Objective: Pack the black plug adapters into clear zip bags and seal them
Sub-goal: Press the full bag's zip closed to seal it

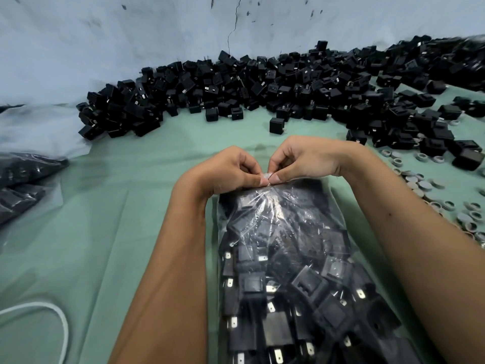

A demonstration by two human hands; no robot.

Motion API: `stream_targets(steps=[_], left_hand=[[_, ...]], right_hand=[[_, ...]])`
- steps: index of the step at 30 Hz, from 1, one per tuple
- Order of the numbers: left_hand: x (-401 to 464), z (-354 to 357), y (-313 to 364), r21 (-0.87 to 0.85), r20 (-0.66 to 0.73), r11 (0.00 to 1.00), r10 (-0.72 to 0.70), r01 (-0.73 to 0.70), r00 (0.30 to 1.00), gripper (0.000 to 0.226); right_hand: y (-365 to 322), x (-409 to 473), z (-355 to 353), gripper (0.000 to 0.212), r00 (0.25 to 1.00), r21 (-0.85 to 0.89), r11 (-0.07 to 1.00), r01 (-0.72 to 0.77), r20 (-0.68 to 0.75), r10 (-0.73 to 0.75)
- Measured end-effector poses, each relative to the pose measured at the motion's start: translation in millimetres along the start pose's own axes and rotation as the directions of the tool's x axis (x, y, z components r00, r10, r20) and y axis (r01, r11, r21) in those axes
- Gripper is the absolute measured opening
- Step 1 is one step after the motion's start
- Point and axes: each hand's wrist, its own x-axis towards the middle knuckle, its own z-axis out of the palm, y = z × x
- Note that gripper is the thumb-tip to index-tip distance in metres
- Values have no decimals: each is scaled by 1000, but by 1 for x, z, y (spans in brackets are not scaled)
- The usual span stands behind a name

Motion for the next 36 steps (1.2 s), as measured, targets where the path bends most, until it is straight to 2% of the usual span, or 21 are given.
stream_targets(steps=[13,18,22,27,31,36], left_hand=[[-3,-2,3,26,52,999,-34,32,998,13],[1,3,7,10,-1,1000,-21,21,1000,9],[7,10,13,109,-8,994,8,-7,1000,13],[0,5,9,94,27,996,-8,5,1000,12],[7,9,16,116,-18,992,-41,42,999,13],[10,13,22,159,4,987,15,-15,1000,14]], right_hand=[[2,-5,-5,6,998,28,998,-65,7,64],[6,-9,-7,8,998,44,997,-66,-12,66],[3,-6,-4,7,998,1,999,-53,-17,53],[11,-18,-16,8,997,31,996,-81,1,81],[12,-18,-15,12,998,53,997,-58,9,58],[11,-16,-13,15,999,72,996,-45,-14,47]])
